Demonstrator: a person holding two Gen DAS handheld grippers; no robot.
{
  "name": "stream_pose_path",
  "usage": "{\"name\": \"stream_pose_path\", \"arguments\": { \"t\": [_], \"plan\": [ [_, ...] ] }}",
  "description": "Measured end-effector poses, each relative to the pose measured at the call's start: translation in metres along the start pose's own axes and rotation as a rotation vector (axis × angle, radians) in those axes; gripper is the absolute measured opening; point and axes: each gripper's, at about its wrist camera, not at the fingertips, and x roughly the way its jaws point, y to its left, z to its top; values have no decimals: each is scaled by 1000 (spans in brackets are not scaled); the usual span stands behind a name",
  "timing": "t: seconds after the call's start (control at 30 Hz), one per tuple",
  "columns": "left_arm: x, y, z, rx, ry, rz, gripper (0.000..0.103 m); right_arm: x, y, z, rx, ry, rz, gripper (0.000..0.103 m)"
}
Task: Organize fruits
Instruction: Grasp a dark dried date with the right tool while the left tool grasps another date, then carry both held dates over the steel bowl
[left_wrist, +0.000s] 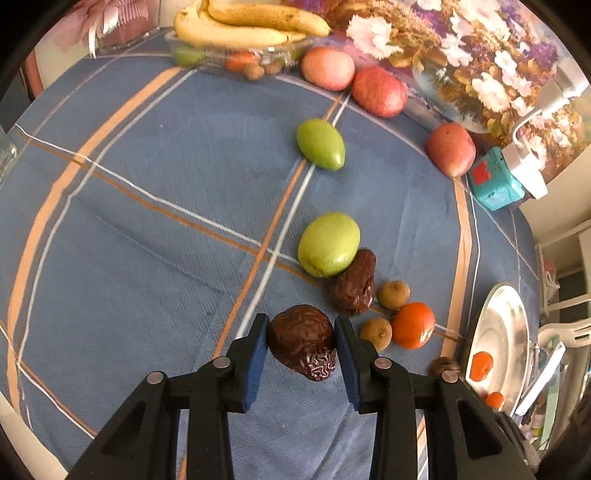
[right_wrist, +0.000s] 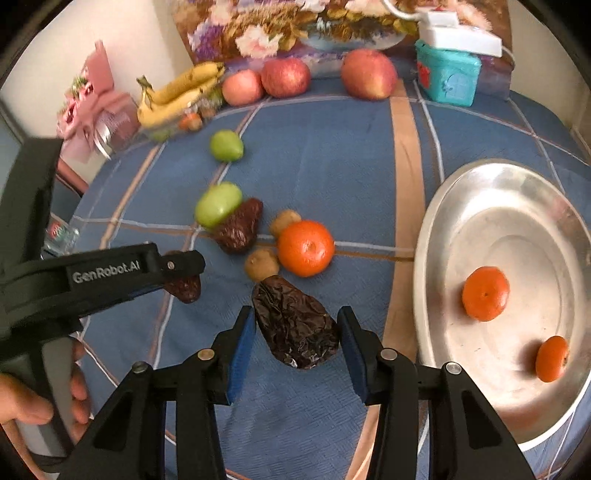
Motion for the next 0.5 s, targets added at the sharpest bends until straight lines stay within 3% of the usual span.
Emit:
{"name": "stream_pose_path", "arguments": {
  "t": [0.23,0.33,0.5],
  "plan": [
    [-11,-1,6,-10,-66,9,39,-32,5,23,34,-95,4,47],
    [-3,-6,5,-9,-83,42,39,-33,4,40,55,-112,-8,47],
    [-6,-13,8,-5,-110,21,38,-36,-8,43,75,-134,-11,47]
  ]
}}
